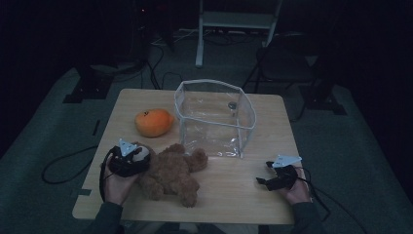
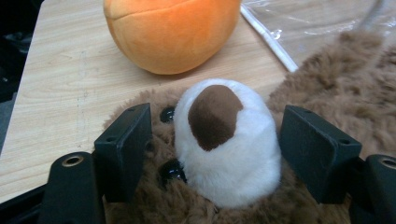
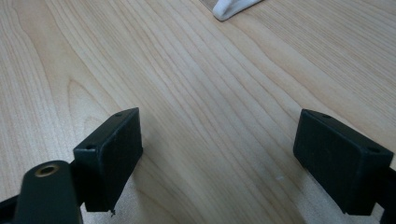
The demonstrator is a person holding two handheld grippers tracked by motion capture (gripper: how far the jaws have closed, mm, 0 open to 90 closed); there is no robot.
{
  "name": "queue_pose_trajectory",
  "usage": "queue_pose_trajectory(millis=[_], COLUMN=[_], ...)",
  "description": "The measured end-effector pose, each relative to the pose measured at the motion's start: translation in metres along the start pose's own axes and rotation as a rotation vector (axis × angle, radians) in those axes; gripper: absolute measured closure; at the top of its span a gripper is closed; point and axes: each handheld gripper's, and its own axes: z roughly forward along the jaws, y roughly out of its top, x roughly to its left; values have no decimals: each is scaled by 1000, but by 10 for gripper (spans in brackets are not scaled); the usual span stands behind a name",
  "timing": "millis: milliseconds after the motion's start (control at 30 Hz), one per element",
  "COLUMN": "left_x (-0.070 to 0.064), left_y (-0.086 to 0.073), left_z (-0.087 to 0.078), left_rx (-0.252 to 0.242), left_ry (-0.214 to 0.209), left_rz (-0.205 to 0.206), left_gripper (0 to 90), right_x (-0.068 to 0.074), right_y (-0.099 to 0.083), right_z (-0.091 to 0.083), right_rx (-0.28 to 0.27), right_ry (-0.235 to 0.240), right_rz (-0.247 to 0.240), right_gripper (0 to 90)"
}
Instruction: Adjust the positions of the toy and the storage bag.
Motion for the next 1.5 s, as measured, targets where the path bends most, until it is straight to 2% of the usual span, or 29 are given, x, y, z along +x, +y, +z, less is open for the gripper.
queue_pose_trajectory(millis=[67,133,200,300,400,500,567,633,667,867,967,1000,1033,1100,1133,1167,1200,1233,1267,1300,1433,1500], left_x=[0,2,4,12,19,25,27,27,31,40,46,46,49,48,44,43,43,44,46,47,45,41], left_y=[-1,-1,-2,-5,-5,-3,-1,-1,6,26,37,37,45,48,50,49,49,47,45,44,41,41], left_z=[4,7,7,7,5,2,0,0,-7,-15,-17,-17,-11,-7,11,19,19,24,27,28,19,12], left_rx=[-3,0,-5,-32,-57,-89,-122,-122,-186,-231,-255,-255,-246,-227,-161,-141,-141,-142,-159,-172,-205,-203], left_ry=[2,-11,-26,-91,-161,-231,-268,-268,-368,-489,-586,-586,-642,-645,-620,-597,-597,-588,-599,-601,-549,-485], left_rz=[-6,-29,-44,-100,-102,-60,-4,-4,90,215,300,300,348,361,346,319,319,274,221,188,130,124], left_gripper=[262,264,311,432,497,524,533,536,537,543,546,546,542,511,488,470,457,457,444,433,403,407], right_x=[0,0,0,0,0,0,0,0,0,0,0,0,0,0,0,0,0,0,0,0,0,0], right_y=[0,0,0,0,0,0,0,0,0,0,0,0,0,0,0,0,0,0,0,0,-1,-1], right_z=[0,0,0,0,0,0,0,0,0,0,0,0,0,0,0,0,0,0,0,0,-1,-1], right_rx=[0,0,0,0,0,-1,-1,-1,-1,-1,-1,-1,-1,-1,-1,-1,-1,-1,-1,-1,-1,-1], right_ry=[0,0,0,1,1,1,1,1,0,0,0,0,0,0,0,0,0,-1,-1,-2,-2,-2], right_rz=[0,0,0,-1,-1,-1,-1,0,-1,0,0,0,0,0,0,0,0,1,1,2,3,3], right_gripper=[149,149,149,149,149,149,149,149,149,149,149,149,149,149,149,149,149,149,149,149,149,149])
